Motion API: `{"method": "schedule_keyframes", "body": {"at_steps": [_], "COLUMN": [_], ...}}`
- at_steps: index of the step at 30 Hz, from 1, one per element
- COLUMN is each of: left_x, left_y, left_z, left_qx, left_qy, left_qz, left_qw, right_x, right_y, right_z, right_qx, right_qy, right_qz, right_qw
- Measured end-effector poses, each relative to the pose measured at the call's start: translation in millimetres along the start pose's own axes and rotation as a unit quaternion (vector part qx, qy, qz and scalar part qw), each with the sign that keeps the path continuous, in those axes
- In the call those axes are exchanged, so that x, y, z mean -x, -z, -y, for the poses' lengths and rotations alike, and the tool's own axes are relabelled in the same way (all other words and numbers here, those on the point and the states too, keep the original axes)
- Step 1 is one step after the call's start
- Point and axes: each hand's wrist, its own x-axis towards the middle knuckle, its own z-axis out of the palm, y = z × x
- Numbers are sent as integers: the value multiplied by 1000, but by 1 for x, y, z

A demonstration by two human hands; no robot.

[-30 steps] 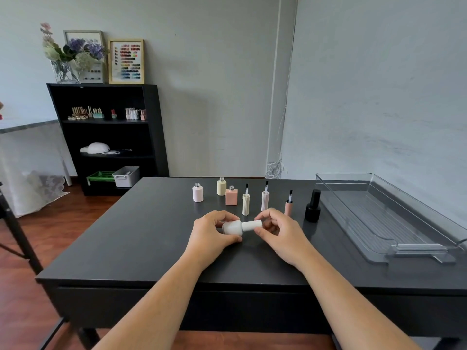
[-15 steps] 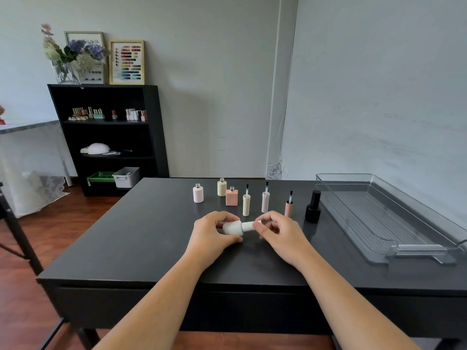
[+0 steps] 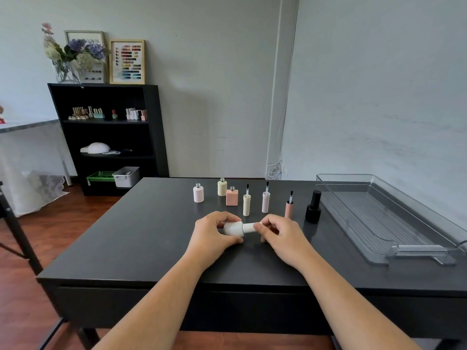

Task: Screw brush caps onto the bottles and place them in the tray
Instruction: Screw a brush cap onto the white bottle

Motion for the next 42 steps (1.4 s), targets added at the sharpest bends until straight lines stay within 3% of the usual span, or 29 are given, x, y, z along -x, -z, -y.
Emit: {"method": "schedule_keyframes", "body": {"at_steps": [21,33,42], "left_x": [-1,-1,-1], "left_y": [-1,-3,-3], "left_z": [-1,-3,-10], "left_qx": [-22,-35,-24], "left_qy": [-18,-13,-21], "left_qz": [17,22,29], "left_qw": [999,999,999], "right_x": [2,-2,0], "right_y": [0,0,9], "right_z": [2,0,9], "right_qx": [25,67,-1], "right_qy": [48,24,7], "right_qz": [3,15,12], "right_qw": [999,997,1000]}}
